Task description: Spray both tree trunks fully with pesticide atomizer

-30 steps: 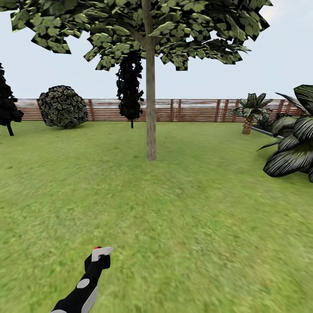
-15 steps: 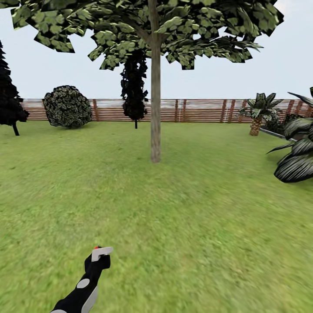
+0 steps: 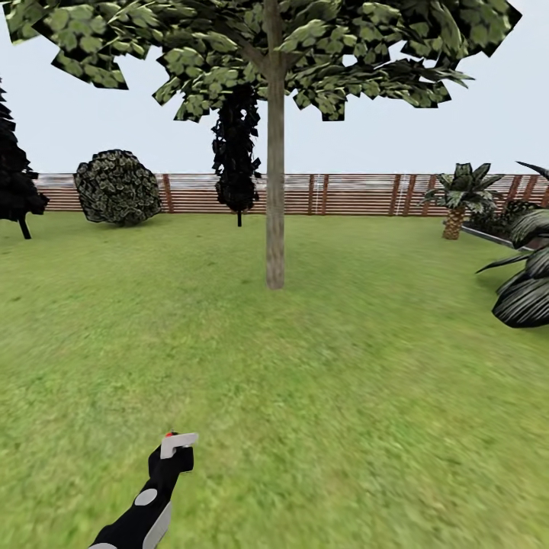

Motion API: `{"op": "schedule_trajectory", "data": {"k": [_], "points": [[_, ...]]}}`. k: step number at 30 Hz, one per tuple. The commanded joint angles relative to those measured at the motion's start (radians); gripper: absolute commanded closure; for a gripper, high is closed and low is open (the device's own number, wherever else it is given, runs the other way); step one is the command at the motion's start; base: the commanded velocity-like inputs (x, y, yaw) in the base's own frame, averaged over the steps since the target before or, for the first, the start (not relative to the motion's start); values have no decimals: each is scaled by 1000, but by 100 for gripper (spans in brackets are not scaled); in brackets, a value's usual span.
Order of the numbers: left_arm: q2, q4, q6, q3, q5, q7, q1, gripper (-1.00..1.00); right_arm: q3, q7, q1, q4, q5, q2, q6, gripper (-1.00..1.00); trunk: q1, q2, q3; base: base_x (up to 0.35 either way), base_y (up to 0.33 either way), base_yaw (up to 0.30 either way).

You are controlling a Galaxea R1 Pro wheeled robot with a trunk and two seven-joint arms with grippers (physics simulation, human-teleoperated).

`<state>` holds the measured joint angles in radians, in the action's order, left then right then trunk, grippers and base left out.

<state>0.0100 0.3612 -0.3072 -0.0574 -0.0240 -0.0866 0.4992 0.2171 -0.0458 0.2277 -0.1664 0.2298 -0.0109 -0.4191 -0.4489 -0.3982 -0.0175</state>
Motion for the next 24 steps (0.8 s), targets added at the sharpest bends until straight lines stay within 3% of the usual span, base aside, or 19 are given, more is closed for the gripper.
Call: {"op": "schedule_trajectory", "data": {"k": [1,24], "points": [[1,-1,-4,-4,-2,1,1,100,5,-5,1,1,11,-1,-3,-100,-1,-2,-2,350,69,0],[1,-1,-3,-4,-2,1,1,100,5,-5,1,1,11,-1,-3,-100,-1,-2,-2,350,54,0]]}}
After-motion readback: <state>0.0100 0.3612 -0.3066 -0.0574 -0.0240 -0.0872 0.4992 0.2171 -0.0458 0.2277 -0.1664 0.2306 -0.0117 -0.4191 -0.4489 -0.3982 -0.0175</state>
